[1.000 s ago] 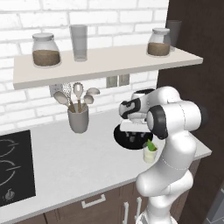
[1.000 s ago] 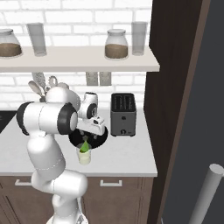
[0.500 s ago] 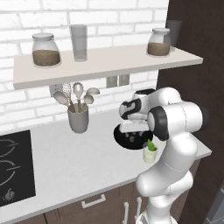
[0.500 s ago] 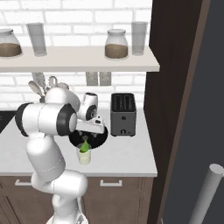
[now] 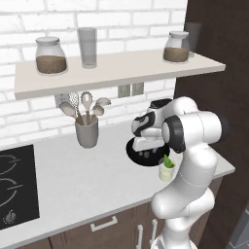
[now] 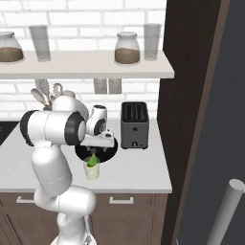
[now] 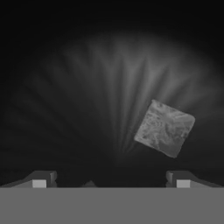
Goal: Grab a lemon wedge from the fridge and one ice cube from the ice bowl, and put them in the glass of lemonade.
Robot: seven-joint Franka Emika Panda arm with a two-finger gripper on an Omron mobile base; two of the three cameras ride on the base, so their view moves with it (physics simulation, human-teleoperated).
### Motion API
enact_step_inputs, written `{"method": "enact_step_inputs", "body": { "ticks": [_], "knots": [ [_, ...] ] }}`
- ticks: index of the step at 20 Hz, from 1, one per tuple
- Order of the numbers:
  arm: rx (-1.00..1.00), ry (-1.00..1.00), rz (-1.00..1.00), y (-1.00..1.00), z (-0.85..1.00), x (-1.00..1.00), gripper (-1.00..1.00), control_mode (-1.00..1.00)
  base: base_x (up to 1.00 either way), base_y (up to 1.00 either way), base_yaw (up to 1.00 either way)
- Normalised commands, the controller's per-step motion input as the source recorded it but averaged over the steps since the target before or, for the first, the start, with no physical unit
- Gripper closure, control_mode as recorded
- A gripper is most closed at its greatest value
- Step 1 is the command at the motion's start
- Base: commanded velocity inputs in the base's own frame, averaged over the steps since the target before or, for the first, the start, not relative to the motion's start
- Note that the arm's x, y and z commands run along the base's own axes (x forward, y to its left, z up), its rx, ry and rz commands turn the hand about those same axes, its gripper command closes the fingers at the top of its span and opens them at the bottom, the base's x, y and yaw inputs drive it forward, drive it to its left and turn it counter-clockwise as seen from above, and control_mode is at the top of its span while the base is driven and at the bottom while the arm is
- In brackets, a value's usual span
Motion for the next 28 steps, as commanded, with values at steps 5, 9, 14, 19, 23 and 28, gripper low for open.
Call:
{"method": "enact_step_inputs", "body": {
  "ticks": [5,9,14,19,23,28],
  "knots": [
    [0.00,-0.06,0.06,0.00,0.00,-0.11,-1.00,-1.00,0.00,0.00,0.00],
    [0.00,-0.09,0.03,0.00,0.00,-0.11,-1.00,-1.00,0.00,0.00,0.00],
    [0.00,-0.07,0.01,0.00,0.00,-0.12,-1.00,-1.00,0.00,0.00,0.00],
    [0.00,-0.08,0.01,0.00,0.00,-0.09,-1.00,-1.00,0.00,0.00,0.00],
    [0.00,-0.08,0.00,0.00,0.00,0.00,-1.00,-1.00,0.00,0.00,0.00],
    [0.00,-0.05,0.00,0.00,0.00,0.00,-1.00,-1.00,0.00,0.00,0.00]
  ]
}}
